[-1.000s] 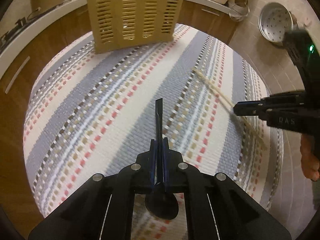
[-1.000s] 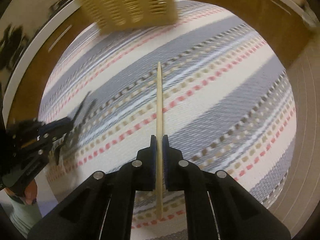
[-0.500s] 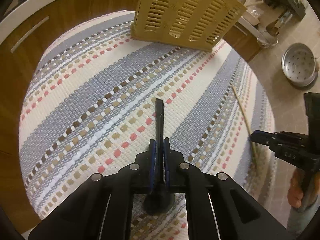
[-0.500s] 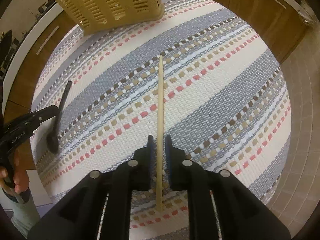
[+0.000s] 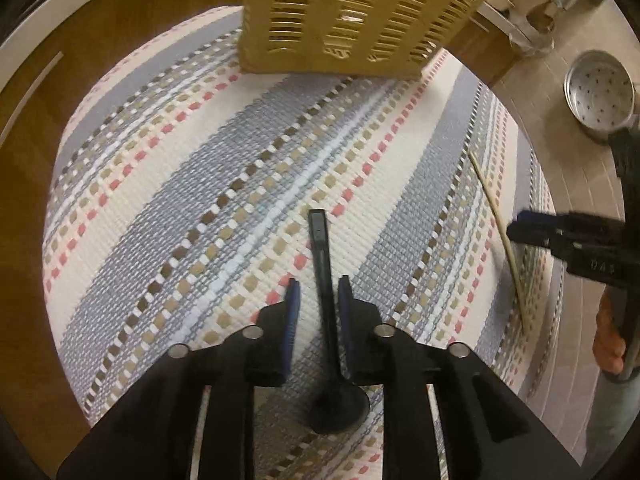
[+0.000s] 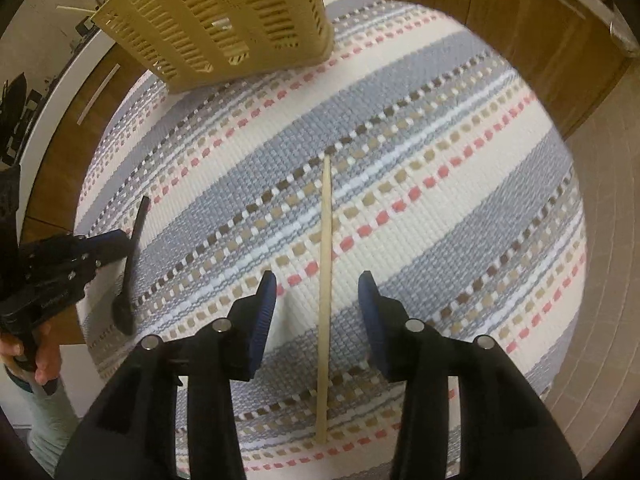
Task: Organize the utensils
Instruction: 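Lift the black spoon and chopstick and carry both over the yellow basket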
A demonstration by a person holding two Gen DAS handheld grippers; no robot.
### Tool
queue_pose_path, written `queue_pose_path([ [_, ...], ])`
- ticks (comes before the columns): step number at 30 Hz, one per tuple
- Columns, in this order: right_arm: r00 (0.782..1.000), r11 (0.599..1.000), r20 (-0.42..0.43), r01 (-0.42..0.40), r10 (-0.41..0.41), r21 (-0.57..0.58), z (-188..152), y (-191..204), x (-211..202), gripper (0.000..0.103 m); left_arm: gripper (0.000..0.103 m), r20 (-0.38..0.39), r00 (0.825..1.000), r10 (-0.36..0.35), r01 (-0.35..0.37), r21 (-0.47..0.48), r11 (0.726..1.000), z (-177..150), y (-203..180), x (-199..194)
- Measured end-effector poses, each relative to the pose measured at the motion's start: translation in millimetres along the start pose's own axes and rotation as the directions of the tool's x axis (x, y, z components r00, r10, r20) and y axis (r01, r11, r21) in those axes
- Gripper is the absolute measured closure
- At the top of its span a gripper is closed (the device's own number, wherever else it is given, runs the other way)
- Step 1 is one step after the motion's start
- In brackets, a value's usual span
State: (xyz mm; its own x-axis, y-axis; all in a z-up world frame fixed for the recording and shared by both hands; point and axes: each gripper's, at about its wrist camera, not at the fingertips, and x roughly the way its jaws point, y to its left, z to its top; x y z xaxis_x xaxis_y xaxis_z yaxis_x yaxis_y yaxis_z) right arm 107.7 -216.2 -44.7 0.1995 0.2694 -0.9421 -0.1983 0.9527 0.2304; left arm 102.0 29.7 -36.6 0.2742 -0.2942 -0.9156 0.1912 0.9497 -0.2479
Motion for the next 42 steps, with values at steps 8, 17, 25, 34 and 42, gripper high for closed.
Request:
queue_pose_path([
  [8,0.999,0.999,-0.038,0.026,-0.027,-0.023,12,13,15,0.065,0.068,-0.034,0.999,0.012,-0.01,0.048,0.999,14,-21,15],
  [17,0.988,0.99,-0.075,0.132,-0.136,-0.055,17,31,36,0.092,0.077,-0.046,0.987,0.155,-0.146,0.162,0.976,21,-54,35],
  [25,0.986,0.987,-0.066,0.149,-0.154,-0.067,18,37,43,0.098,0.098,-0.008,0.976,0.217,-0.213,0.149,0.966,24,-60,43],
  [34,0.998,0.994,0.05,0.039,-0.034,-0.101,5,38,9,0.098,0.098,0.175,0.983,0.056,-0.064,0.044,0.997,19,-44,16],
  [42,0.946,0.985,0.305,-0.063,0.11,-0.161,-1,50,-59,0.098,0.098,0.54,0.842,-0.008,0.0,0.016,1.0,22,-51,-70],
])
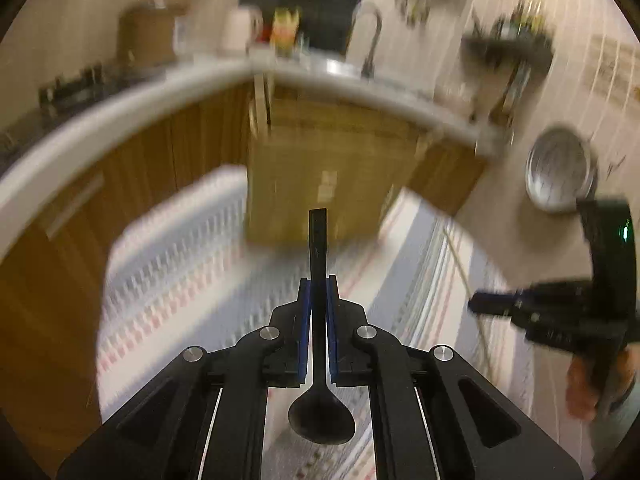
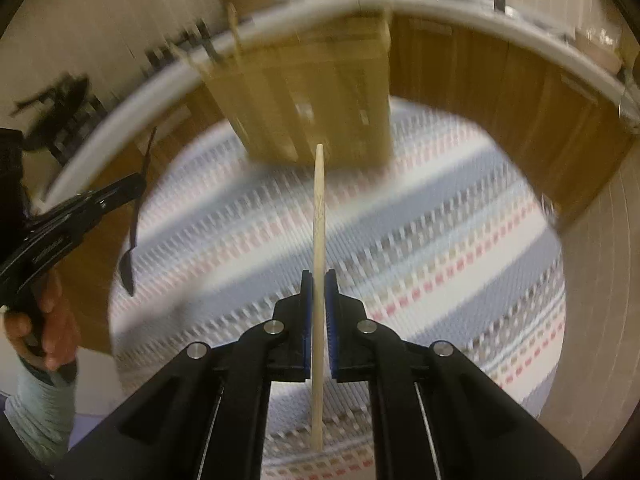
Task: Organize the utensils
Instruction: 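Lift the black spoon and chopstick and carry both over the yellow basket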
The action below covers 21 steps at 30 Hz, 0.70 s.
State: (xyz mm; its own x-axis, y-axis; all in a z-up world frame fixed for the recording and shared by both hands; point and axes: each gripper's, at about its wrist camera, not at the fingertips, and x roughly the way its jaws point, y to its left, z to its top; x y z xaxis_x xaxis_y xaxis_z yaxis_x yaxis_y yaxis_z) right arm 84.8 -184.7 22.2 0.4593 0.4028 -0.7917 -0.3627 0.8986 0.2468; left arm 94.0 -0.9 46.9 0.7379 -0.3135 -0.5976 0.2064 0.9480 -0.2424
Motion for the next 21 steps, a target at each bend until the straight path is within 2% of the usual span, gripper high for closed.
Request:
queue_pose_path([
  [4,0.982,0.999,0.187,0.002,0.006,-0.041,19,10,-33,0.098,0.098,0.172,0.985,-0.022,0.025,-0.015,1.0,30,-1,-25],
  [6,0.96,0.999,0.279,0.017,-0.003,-0.049,38,14,-50,0.098,0.098,0.261,0.965,-0.02,0.022,-0.008,1.0,43,-3,-34],
  [8,0.938,0.999,0.347,0.027,-0.009,-0.046,50,18,-60,0.098,0.098,0.344,0.938,-0.03,0.033,-0.003,0.999,56,-4,-41],
  [11,0.899,0.998,0.437,0.054,-0.031,-0.039,74,18,-64,0.098,0.098,0.409,0.912,-0.025,0.024,0.006,1.0,71,-14,-54],
  [15,0.848,0.996,0.527,0.088,-0.059,-0.03,103,19,-60,0.098,0.098,0.49,0.872,-0.021,0.012,0.023,1.0,90,-22,-50],
  [21,0.755,0.988,0.647,0.153,-0.104,-0.019,133,20,-52,0.098,0.098,0.56,0.829,-0.012,-0.015,0.043,0.999,112,-14,-18],
])
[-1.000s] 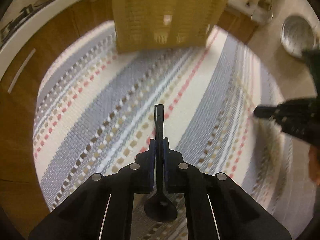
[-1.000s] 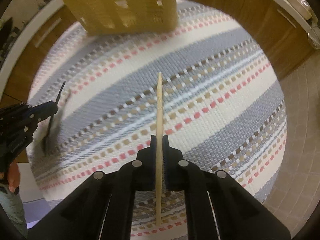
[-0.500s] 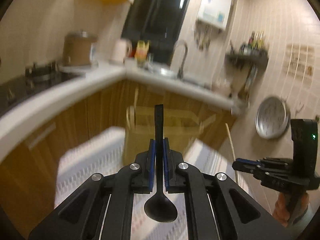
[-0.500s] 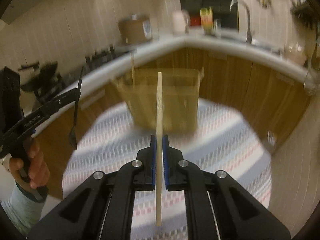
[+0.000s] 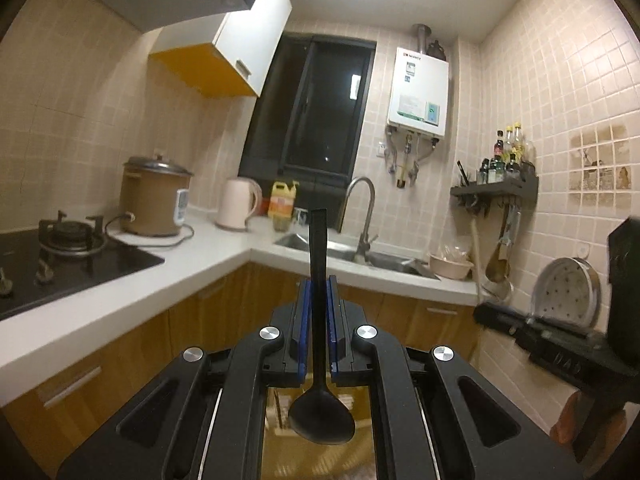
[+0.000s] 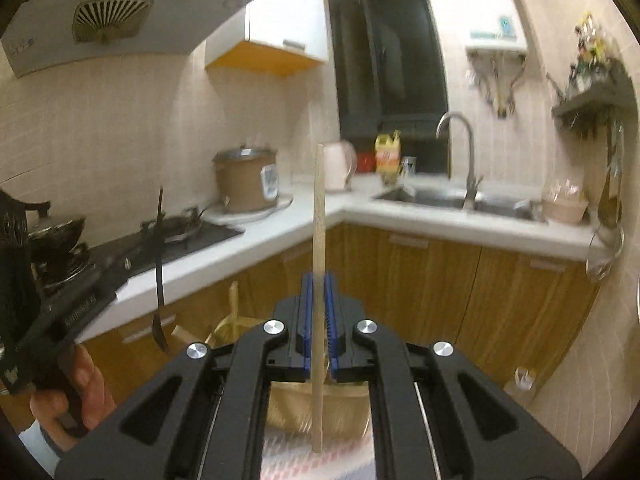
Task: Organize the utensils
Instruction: 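Lift the black spoon and chopstick and carry both over the yellow basket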
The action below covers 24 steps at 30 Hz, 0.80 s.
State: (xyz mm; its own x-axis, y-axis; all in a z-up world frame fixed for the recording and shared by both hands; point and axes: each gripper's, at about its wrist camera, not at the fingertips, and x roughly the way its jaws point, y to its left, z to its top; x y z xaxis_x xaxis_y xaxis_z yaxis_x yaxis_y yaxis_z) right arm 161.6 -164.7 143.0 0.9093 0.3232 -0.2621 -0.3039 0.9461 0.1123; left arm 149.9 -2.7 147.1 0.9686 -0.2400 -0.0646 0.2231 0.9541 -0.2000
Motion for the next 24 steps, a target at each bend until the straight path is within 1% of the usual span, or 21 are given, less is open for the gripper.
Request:
queue_pose_path([
  [2,0.999,1.0,0.04,0.011,-0.011,-0.002,5,-4,11,0.098,0.098,0.015,1.0,-0.01,0.01,0.014,1.0,-1,2,11],
  [4,0.999,1.0,0.053,0.007,-0.007,0.0,8,-7,22,0.098,0.098,0.029,0.999,-0.021,0.021,0.025,0.999,-6,5,24],
  [10,0.994,0.998,0.099,0.059,-0.057,-0.022,3,-12,53,0.098,0.098,0.014,0.999,-0.029,0.029,0.009,1.0,-18,19,51],
  [15,0.987,0.997,0.14,0.078,-0.075,-0.013,1,-13,61,0.098,0.098,-0.004,1.0,-0.022,0.022,0.01,1.0,-26,27,65],
  [19,0.986,0.997,0.147,0.076,-0.074,-0.01,0,-15,67,0.098,0.098,-0.008,1.0,-0.024,0.024,0.005,1.0,-30,30,69],
  [24,0.989,0.998,0.137,0.061,-0.059,-0.006,-14,-20,79,0.098,0.098,-0.003,1.0,-0.008,0.008,0.003,1.0,-36,32,73],
])
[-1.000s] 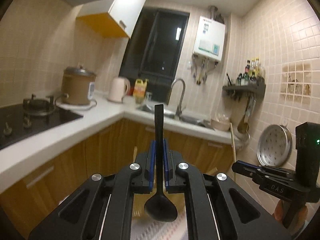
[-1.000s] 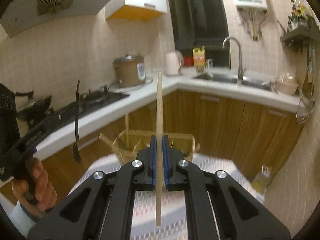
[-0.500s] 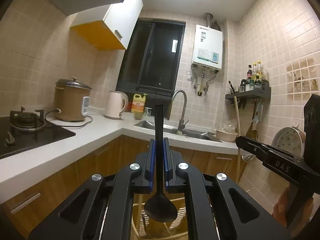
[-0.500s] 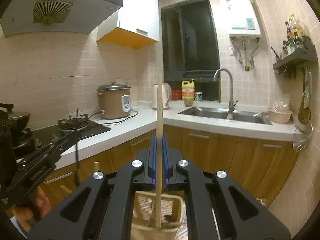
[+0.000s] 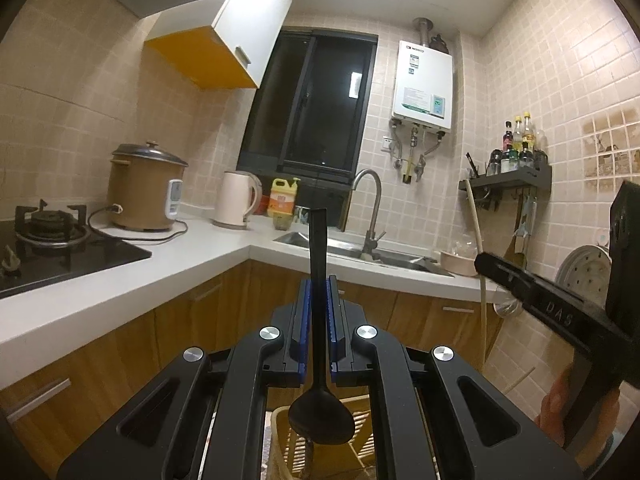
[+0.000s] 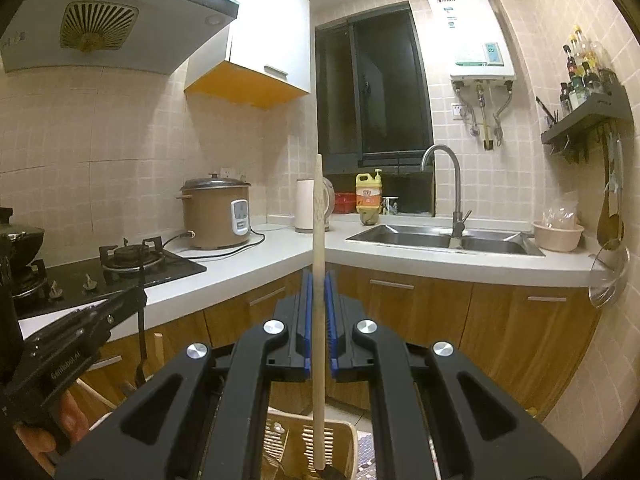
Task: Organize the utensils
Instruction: 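Lift the black spoon and chopstick and carry both over the yellow basket, then open both tools to drop the spoon and chopstick into the basket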
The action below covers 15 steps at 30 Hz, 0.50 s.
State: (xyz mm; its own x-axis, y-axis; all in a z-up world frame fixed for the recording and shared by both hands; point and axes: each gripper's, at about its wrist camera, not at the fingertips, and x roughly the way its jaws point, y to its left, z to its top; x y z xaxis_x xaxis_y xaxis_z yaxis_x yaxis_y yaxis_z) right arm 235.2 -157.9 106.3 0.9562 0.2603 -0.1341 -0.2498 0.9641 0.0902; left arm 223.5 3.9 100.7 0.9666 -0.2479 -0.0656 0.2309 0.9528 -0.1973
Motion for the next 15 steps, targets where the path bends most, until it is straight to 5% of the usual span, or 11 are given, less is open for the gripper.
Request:
queue_pose_path([
  [15,1.0,1.0,-0.013,-0.001,0.001,-0.009,-29,-3,5,0.098,0.097,-0.02,1.0,-0.011,0.01,-0.051,0.999,-19,14,11],
])
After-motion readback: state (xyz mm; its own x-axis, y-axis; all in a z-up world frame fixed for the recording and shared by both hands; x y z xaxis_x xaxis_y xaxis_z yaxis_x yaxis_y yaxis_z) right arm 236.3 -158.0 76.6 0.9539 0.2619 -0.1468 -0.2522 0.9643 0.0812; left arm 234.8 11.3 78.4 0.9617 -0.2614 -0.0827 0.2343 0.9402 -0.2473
